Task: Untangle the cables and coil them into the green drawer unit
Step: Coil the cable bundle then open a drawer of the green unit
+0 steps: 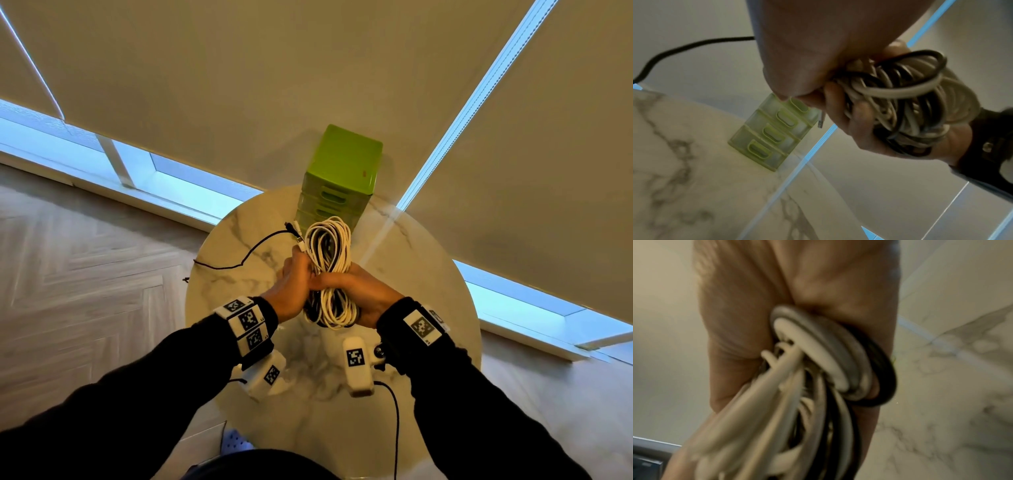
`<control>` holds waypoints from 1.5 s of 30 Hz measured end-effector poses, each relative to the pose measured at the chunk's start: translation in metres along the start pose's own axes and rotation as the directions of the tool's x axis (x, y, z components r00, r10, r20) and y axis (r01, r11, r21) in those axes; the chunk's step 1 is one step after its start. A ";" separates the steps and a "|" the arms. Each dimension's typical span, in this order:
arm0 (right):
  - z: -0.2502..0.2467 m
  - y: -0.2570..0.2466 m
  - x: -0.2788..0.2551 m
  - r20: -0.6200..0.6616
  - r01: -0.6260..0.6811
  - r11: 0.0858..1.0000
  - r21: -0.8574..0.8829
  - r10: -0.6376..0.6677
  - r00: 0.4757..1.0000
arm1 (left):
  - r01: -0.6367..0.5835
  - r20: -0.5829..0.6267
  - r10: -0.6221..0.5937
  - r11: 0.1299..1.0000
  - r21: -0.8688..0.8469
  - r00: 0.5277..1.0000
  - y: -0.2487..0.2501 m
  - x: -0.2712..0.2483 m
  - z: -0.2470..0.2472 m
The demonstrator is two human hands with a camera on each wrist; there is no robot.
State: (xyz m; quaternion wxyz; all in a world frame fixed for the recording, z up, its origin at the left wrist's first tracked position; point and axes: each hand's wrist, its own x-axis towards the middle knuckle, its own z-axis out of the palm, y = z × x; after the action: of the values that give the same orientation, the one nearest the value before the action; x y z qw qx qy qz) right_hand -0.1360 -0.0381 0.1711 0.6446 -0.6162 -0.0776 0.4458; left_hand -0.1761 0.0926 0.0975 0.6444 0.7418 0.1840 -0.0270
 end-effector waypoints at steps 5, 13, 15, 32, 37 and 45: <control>-0.010 0.005 0.000 -0.083 0.000 0.991 -0.135 -0.012 0.996 | -0.112 0.159 0.060 0.934 0.339 0.985 0.016 -0.012 -0.008; -0.021 0.007 0.004 -0.236 0.070 0.997 -0.018 -0.072 0.969 | -0.048 0.218 0.061 0.997 -0.064 0.974 0.039 -0.009 -0.020; -0.025 0.007 0.005 -0.306 0.102 0.994 0.048 -0.083 0.948 | -0.022 0.180 0.055 0.983 -0.181 0.982 0.037 -0.010 -0.024; -0.024 0.016 0.003 -0.173 0.031 0.986 0.165 -0.003 0.985 | -0.483 0.208 0.439 0.828 0.285 0.874 0.006 -0.007 -0.032; -0.026 0.023 0.005 -0.174 -0.001 0.971 0.241 0.045 0.984 | -0.417 0.154 0.390 0.878 0.234 0.908 0.015 -0.004 -0.040; -0.026 0.028 -0.002 -0.165 0.046 0.971 0.234 -0.007 0.986 | -0.364 0.122 0.352 0.783 0.505 0.928 0.015 0.005 -0.041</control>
State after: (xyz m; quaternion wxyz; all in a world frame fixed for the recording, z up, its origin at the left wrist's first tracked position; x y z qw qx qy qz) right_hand -0.1338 -0.0630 0.1420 0.7236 -0.5681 0.0210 0.3913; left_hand -0.1750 0.1323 0.1168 0.4156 0.9085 0.0191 0.0394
